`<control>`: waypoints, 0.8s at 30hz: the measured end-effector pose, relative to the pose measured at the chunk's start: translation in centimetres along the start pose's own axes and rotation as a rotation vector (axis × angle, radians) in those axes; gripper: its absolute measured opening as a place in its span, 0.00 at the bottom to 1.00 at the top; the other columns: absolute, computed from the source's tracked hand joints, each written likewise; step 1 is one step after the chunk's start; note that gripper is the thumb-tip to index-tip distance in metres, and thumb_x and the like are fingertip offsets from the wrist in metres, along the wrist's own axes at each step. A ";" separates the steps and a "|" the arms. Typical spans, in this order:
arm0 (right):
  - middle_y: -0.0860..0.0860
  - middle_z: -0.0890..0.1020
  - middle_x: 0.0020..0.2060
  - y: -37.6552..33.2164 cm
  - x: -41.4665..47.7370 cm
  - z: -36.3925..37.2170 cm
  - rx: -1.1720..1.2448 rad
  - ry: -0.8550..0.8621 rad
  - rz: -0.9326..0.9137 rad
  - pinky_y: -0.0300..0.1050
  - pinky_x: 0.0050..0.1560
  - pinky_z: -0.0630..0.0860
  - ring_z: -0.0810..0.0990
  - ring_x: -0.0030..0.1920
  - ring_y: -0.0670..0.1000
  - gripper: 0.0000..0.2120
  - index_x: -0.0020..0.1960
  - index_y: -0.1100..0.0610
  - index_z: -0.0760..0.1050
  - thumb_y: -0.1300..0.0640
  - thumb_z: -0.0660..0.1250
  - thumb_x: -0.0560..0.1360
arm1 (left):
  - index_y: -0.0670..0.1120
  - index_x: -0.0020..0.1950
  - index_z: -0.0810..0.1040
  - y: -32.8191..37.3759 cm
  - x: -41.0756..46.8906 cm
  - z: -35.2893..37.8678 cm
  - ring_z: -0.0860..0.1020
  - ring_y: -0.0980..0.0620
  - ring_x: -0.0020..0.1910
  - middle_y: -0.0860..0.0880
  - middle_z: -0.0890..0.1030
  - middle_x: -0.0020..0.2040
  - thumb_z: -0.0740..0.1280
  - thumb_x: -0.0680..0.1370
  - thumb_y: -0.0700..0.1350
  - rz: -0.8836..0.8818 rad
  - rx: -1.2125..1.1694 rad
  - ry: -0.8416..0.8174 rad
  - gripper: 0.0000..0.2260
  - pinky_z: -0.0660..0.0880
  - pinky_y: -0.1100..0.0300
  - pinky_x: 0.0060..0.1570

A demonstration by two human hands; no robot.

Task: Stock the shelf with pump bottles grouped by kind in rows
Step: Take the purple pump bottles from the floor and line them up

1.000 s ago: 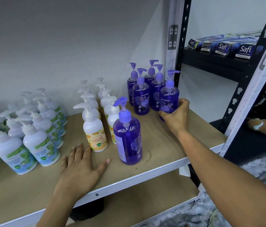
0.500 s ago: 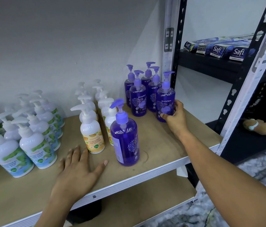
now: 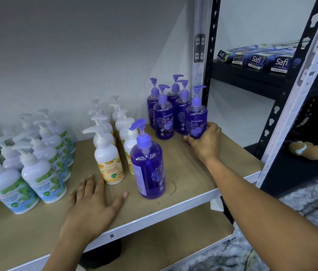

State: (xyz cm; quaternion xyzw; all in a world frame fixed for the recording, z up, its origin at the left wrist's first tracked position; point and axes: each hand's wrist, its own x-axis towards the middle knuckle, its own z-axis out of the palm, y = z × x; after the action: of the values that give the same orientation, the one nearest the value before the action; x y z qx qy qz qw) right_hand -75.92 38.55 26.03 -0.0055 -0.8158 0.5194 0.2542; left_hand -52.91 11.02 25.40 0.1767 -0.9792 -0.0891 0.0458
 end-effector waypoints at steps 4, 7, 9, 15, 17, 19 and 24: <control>0.56 0.74 0.63 0.0 -0.1 -0.1 0.038 0.008 -0.014 0.50 0.66 0.73 0.73 0.65 0.56 0.40 0.70 0.61 0.68 0.57 0.83 0.63 | 0.53 0.82 0.48 0.1 0.0 -0.1 0.44 0.51 0.81 0.49 0.48 0.83 0.42 0.71 0.78 -0.001 0.000 0.002 0.46 0.47 0.48 0.79; 0.56 0.74 0.64 0.0 -0.1 -0.3 0.069 -0.007 -0.004 0.44 0.63 0.73 0.74 0.64 0.54 0.39 0.70 0.61 0.69 0.58 0.82 0.64 | 0.53 0.82 0.49 0.1 -0.1 -0.1 0.45 0.50 0.81 0.49 0.49 0.83 0.43 0.71 0.78 0.000 -0.005 0.003 0.45 0.47 0.48 0.79; 0.55 0.75 0.63 0.0 0.1 -0.4 0.101 -0.022 -0.005 0.44 0.62 0.73 0.75 0.63 0.54 0.37 0.70 0.60 0.70 0.60 0.82 0.64 | 0.53 0.82 0.50 0.1 -0.1 -0.1 0.45 0.50 0.81 0.49 0.50 0.82 0.43 0.71 0.78 0.000 -0.006 0.008 0.45 0.48 0.48 0.78; 0.52 0.79 0.61 0.5 0.7 -0.9 0.171 -0.114 0.001 0.44 0.59 0.77 0.79 0.60 0.52 0.35 0.69 0.56 0.70 0.62 0.81 0.65 | 0.53 0.82 0.50 0.2 -0.1 -0.3 0.45 0.51 0.81 0.49 0.48 0.83 0.43 0.71 0.78 -0.005 -0.006 -0.001 0.45 0.47 0.48 0.79; 0.49 0.80 0.58 0.5 1.0 -1.3 0.186 -0.154 -0.002 0.38 0.54 0.75 0.79 0.58 0.51 0.34 0.68 0.57 0.71 0.64 0.80 0.66 | 0.53 0.82 0.49 0.2 -0.1 -0.3 0.45 0.51 0.81 0.49 0.49 0.83 0.43 0.71 0.78 -0.005 -0.005 0.003 0.45 0.47 0.49 0.79; 0.47 0.79 0.56 0.5 1.3 -1.8 0.206 -0.203 -0.005 0.30 0.49 0.73 0.79 0.56 0.48 0.32 0.69 0.57 0.71 0.65 0.79 0.68 | 0.53 0.82 0.49 0.2 -0.1 -0.3 0.45 0.51 0.81 0.49 0.49 0.83 0.43 0.71 0.78 -0.003 0.001 0.004 0.45 0.47 0.49 0.79; 0.46 0.79 0.57 1.3 1.4 -2.2 0.241 -0.257 0.001 0.39 0.57 0.77 0.79 0.59 0.48 0.33 0.70 0.54 0.69 0.64 0.78 0.69 | 0.53 0.82 0.50 0.2 0.0 -0.2 0.46 0.51 0.81 0.49 0.49 0.83 0.42 0.71 0.78 -0.003 0.004 0.009 0.46 0.47 0.49 0.78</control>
State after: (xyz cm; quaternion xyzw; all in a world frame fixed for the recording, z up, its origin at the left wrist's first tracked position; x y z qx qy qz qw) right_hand -76.58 41.38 26.22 0.0911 -0.7736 0.6098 0.1463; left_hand -52.95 11.12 25.66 0.1785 -0.9789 -0.0862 0.0498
